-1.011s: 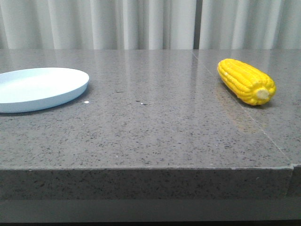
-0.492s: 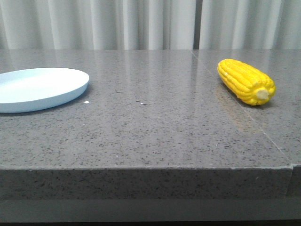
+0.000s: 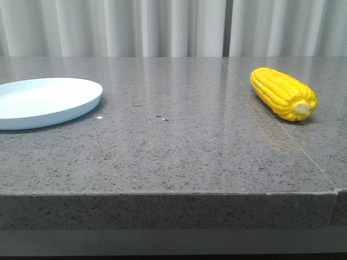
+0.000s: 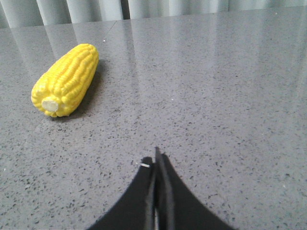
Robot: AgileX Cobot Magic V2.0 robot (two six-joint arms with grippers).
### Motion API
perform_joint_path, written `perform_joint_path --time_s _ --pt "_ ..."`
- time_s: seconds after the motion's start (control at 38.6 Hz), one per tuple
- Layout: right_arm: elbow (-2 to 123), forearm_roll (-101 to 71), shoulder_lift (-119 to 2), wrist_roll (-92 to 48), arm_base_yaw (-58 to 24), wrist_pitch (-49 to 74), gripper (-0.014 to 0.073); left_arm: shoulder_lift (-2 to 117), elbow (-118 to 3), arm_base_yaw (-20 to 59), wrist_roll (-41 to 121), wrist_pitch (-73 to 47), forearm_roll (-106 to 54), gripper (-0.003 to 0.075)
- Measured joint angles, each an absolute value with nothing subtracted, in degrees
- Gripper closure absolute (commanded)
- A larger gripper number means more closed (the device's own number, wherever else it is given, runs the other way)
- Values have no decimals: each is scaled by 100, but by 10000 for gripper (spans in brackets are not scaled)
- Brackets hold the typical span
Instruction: Place corn on plate with both arms
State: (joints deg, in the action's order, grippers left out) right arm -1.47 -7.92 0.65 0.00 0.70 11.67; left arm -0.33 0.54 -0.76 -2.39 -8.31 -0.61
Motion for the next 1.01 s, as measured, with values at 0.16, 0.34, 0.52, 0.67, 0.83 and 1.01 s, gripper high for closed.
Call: perform_joint_path --time_s 0.16,0.34,0.52,0.67,0.83,1.01 --pt "-147 -792 65 0 70 1034 661 -33 54 -76 -239 -504 -61 741" --pt "69 -792 65 0 70 974 661 -33 24 -76 -239 164 -61 741" --pt "1132 -792 35 0 70 1554 651 36 -876 -76 -239 -51 424 741" --pt "2258 -792 -731 0 70 1908 651 843 -1975 -76 -239 -859 893 741" --pt "2998 -792 -1777 0 70 1919 651 1868 -2554 -76 -239 -1276 962 741" --pt "3271 -792 -2426 0 70 1932 640 2237 -2679 -76 -239 -1307 971 739"
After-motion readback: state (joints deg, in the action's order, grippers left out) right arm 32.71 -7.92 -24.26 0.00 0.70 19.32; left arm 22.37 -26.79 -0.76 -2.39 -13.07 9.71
